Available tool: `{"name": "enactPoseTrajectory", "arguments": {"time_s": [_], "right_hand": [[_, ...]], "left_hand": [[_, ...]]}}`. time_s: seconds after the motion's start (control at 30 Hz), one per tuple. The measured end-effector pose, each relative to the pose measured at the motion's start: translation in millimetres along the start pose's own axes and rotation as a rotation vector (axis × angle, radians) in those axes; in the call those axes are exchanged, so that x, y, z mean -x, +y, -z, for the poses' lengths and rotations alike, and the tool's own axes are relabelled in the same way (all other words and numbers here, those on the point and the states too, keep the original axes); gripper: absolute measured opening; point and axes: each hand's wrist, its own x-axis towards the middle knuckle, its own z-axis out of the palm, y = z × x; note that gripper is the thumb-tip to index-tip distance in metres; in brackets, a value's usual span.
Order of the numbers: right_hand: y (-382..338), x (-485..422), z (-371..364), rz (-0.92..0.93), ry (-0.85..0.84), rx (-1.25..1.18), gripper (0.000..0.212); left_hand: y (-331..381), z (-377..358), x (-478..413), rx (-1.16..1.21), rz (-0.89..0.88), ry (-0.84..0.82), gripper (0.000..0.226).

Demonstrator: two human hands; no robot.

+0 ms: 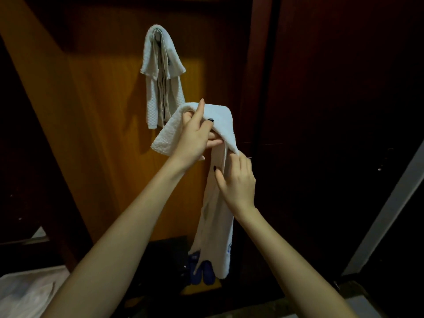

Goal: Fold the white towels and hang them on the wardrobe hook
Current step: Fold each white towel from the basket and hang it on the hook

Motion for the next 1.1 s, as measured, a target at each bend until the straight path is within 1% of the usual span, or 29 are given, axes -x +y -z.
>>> {"name": "enactPoseTrajectory", "arguments": {"time_s": [0.1,0.2,0.27,0.37,0.47,0.5,0.57,0.6,0.67,0.73,0.8,0.97,1.03,1.1], "right_hand": [[-3,-6,-4,-0.009,0.064,0.054,0.032],[-8,-10,-7,-0.005,0.084,0.081,0.022],[-10,-12,-9,0.003,0.102,0.002,0.018],[-4,-10,-6,0.054,0.124,-0.177,0.009],[7,-6,0,0.165,0.150,-0.182,0.011],[10,-4,2,0.191,0.141,-0.166,0.009],[13,-2,4,0.199,0.082,-0.145,0.002],[15,-1,4,0.178,0.025,-0.159,0.005],[17,2,4,0.096,-0.130,-0.241,0.010],[23,4,6,0.004,-0.288,-0.316,0.009],[30,6,8,-0.042,-0.344,-0.322,0.008],[44,3,18,-0.050,-0.306,-0.300,0.012],[46,-5,23,0.033,-0.198,-0.262,0.013],[48,-14,26,0.099,-0.075,-0.211,0.013]], "left_hand": [[2,1,-4,0.012,-0.032,0.074,0.056],[3,-2,-7,0.056,-0.041,0.105,0.057],[2,-2,-10,0.051,-0.049,0.119,0.058],[0,6,-15,-0.056,-0.087,0.156,0.059],[-9,19,-20,-0.098,-0.086,0.186,0.058],[-13,22,-20,-0.117,-0.084,0.189,0.058],[-21,25,-22,-0.197,-0.087,0.200,0.058],[-26,26,-21,-0.244,-0.093,0.206,0.058],[-35,27,-20,-0.308,-0.104,0.196,0.057],[-42,31,-19,-0.378,-0.108,0.165,0.057],[-48,36,-17,-0.421,-0.122,0.130,0.055],[-57,54,-12,-0.467,-0.293,0.093,0.042],[-59,57,-10,-0.493,-0.330,0.095,0.040],[-60,59,-11,-0.602,-0.374,0.133,0.034]]}}
